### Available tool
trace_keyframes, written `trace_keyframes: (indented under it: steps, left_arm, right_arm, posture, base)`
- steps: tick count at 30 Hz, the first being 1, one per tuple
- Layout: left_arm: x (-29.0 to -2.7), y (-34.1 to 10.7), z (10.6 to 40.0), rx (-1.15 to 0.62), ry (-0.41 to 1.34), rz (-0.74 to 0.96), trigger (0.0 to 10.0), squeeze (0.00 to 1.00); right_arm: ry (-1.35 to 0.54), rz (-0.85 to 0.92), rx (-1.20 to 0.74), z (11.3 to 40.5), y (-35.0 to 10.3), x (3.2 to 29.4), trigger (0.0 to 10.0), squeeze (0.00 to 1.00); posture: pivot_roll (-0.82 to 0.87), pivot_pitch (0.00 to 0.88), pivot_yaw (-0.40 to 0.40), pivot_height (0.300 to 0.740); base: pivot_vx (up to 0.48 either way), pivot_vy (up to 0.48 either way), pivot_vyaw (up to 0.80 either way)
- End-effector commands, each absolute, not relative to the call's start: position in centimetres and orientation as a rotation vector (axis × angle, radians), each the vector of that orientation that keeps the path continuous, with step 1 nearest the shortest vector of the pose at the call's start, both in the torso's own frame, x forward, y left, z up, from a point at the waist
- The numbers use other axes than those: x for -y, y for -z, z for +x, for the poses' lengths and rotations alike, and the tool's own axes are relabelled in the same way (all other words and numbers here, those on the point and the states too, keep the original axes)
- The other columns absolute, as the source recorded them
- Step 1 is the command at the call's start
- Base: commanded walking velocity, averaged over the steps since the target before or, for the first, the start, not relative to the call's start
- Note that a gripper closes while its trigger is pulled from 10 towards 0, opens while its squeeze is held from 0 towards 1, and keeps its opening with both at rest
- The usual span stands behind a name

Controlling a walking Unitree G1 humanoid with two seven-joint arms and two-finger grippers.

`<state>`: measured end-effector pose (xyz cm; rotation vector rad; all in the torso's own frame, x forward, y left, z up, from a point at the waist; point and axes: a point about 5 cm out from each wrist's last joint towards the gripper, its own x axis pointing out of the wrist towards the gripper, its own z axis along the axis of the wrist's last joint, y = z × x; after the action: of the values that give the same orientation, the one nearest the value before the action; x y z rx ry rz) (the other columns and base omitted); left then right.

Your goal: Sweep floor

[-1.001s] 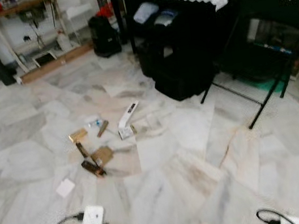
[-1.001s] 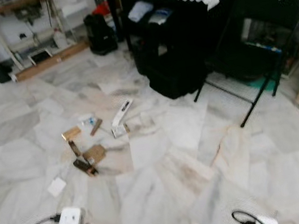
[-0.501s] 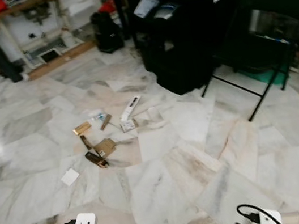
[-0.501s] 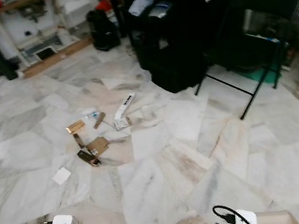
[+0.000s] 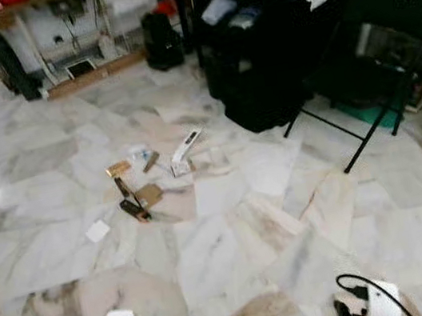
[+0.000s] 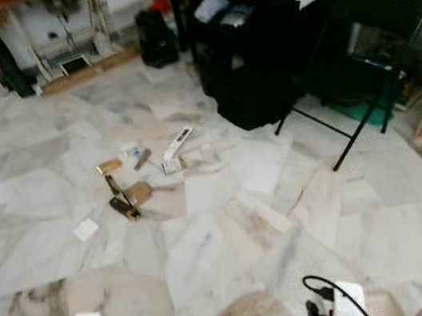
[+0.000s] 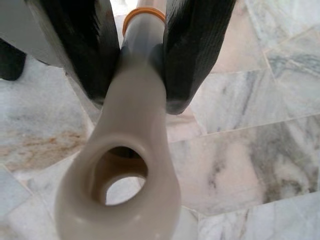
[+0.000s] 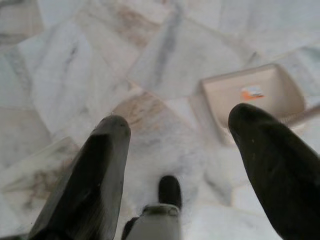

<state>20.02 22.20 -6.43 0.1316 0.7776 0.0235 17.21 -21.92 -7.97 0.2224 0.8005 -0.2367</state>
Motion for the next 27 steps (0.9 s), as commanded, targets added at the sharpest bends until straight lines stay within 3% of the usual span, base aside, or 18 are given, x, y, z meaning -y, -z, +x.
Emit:
trace_keyframes:
  steps: [1, 8, 17, 19, 27]
  left_arm:
    - [-22.0, 6.6, 19.9, -0.795, -0.031, 0.089, 10.0, 0.00]
    - [-21.0, 6.0, 21.3, -0.761, 0.039, 0.118, 10.0, 0.00]
    - [-21.1, 0.3, 27.6, -0.388, -0.046, 0.037, 10.0, 0.00]
    - [-20.5, -2.7, 29.9, -0.219, -0.035, 0.018, 10.0, 0.00]
    - [-20.0, -10.3, 33.6, 0.099, 0.025, 0.089, 10.0, 0.00]
  right_arm:
    - [0.239, 0.228, -0.801, 17.2, 8.0, 21.7, 10.0, 0.00]
    - [0.280, 0.221, -0.767, 16.8, 7.8, 22.9, 10.0, 0.00]
    - [0.280, 0.229, -0.720, 17.2, 7.5, 22.9, 10.0, 0.00]
    - [0.277, 0.225, -0.733, 17.1, 7.5, 22.9, 10.0, 0.00]
    - [0.282, 0.251, -0.715, 17.9, 7.3, 22.3, 10.0, 0.00]
  posture:
    - [0.13, 0.010, -0.025, 0.740]
    - [0.06, 0.011, -0.005, 0.740]
    - [0.06, 0.000, -0.038, 0.740]
    - [0.08, 0.000, -0.024, 0.740]
    - [0.10, 0.000, -0.016, 0.740]
  base:
    - [-0.259, 0.000, 0.00]
    - [-0.072, 0.000, 0.00]
    - [0.000, 0.000, 0.00]
    - [0.000, 0.000, 0.00]
    - [0.000, 0.000, 0.00]
